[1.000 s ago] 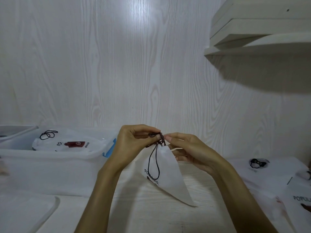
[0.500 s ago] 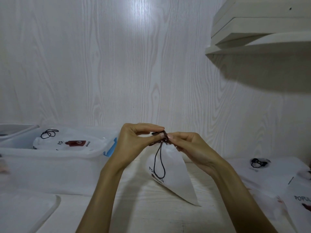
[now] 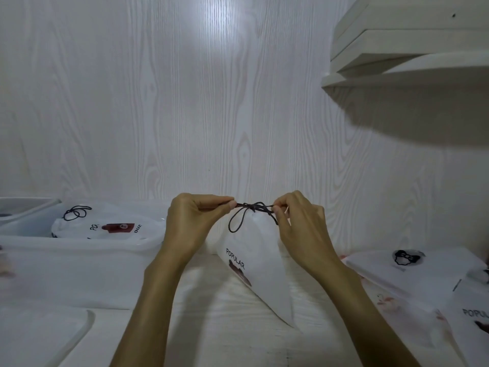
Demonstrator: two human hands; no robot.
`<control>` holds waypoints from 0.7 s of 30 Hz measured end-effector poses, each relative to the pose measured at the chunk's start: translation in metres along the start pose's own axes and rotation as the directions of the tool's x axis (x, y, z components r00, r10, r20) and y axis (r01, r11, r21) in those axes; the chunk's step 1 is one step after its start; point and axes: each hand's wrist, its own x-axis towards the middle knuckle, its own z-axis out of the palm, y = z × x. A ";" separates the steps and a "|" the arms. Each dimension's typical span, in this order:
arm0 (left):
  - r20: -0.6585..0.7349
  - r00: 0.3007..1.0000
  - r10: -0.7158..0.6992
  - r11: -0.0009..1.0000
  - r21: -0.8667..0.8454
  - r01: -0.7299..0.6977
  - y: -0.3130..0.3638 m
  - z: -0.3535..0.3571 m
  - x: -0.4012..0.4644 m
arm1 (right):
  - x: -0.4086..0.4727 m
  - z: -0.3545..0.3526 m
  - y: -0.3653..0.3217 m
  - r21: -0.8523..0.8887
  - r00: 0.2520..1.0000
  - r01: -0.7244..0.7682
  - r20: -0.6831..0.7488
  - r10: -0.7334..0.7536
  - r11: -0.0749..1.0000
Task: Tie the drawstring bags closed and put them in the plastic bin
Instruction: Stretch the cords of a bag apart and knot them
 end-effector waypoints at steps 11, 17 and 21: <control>-0.178 0.982 0.058 0.995 0.087 -0.043 -0.007 0.012 -0.001 | -0.003 0.004 0.007 -0.157 0.999 0.010 0.041 -0.004 0.987; -0.023 0.997 -0.073 0.986 0.146 0.075 -0.006 0.000 0.003 | -0.001 -0.002 0.008 0.057 0.944 -0.189 0.286 0.165 0.980; 0.143 0.919 -0.366 0.925 0.161 0.344 0.015 -0.010 0.003 | 0.002 -0.020 0.002 0.555 0.747 -0.641 0.609 0.266 0.531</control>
